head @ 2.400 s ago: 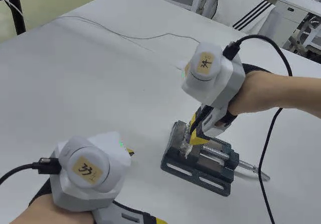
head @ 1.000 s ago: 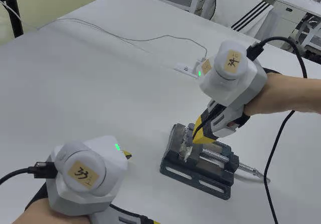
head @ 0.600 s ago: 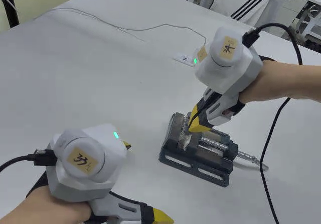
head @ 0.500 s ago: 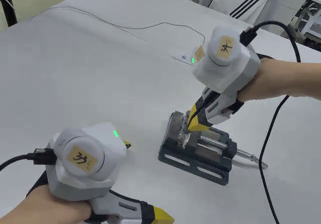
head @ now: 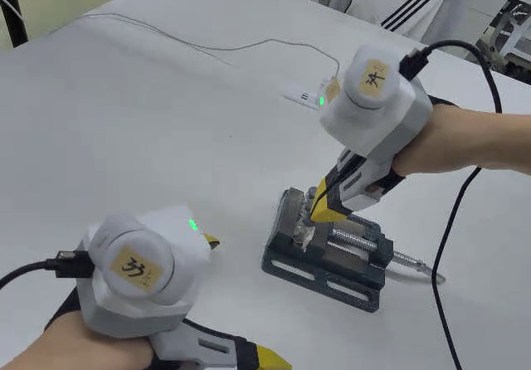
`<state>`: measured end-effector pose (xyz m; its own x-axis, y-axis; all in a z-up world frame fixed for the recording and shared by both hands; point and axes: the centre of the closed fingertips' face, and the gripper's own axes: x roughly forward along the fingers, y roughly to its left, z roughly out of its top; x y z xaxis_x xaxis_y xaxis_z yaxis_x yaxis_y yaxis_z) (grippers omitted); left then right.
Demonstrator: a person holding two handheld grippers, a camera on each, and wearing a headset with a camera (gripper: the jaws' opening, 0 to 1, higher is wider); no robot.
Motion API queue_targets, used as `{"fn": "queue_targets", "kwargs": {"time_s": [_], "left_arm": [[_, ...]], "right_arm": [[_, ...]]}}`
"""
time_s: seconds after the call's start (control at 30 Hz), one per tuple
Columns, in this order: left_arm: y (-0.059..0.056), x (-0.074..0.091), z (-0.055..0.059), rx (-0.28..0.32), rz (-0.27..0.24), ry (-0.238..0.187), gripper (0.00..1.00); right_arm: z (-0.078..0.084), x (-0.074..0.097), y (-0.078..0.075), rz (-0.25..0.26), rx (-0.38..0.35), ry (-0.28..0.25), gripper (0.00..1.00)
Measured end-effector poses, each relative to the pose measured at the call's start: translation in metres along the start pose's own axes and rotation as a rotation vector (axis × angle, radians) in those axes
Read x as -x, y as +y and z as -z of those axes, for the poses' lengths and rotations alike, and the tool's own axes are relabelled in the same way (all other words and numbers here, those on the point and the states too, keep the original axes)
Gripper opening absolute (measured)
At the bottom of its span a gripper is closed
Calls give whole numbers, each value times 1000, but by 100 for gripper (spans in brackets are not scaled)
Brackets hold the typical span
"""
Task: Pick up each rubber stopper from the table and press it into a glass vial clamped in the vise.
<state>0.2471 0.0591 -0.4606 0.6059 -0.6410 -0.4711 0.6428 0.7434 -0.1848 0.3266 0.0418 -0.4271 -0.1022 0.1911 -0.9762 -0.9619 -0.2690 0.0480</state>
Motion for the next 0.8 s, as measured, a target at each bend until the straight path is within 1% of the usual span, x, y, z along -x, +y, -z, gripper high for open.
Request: {"fn": "queue_targets", "kwargs": {"time_s": [0.07, 0.17, 0.23, 0.33, 0.4, 0.5, 0.57, 0.63, 0.73, 0.8], "left_arm": [[1, 0, 0, 0, -2, 0, 97], [1, 1, 0, 5, -4, -3, 96], [1, 0, 0, 6, -4, -3, 96], [-1, -1, 0, 8, -1, -5, 97], [-1, -2, -1, 2, 1, -5, 97], [1, -1, -6, 8, -5, -20, 97], [2, 0, -7, 7, -12, -23, 97], [3, 0, -8, 13, -14, -29, 97], [3, 2, -5, -1, -10, -15, 96], [4, 4, -5, 5, -13, -19, 96]], "right_arm": [[-1, -1, -2, -4, 5, 17, 0], [1, -1, -2, -3, -8, 21, 0], [1, -1, -3, -3, -31, 17, 0], [3, -1, -6, -24, -66, 18, 0], [3, -2, -6, -31, -70, 20, 0], [3, -2, -6, -38, -84, 33, 0], [3, -3, -7, -39, -73, 42, 0], [3, -4, -9, -46, -78, 50, 0], [3, -4, -7, -51, -85, 63, 0], [3, -4, -5, -48, -81, 76, 0]]}}
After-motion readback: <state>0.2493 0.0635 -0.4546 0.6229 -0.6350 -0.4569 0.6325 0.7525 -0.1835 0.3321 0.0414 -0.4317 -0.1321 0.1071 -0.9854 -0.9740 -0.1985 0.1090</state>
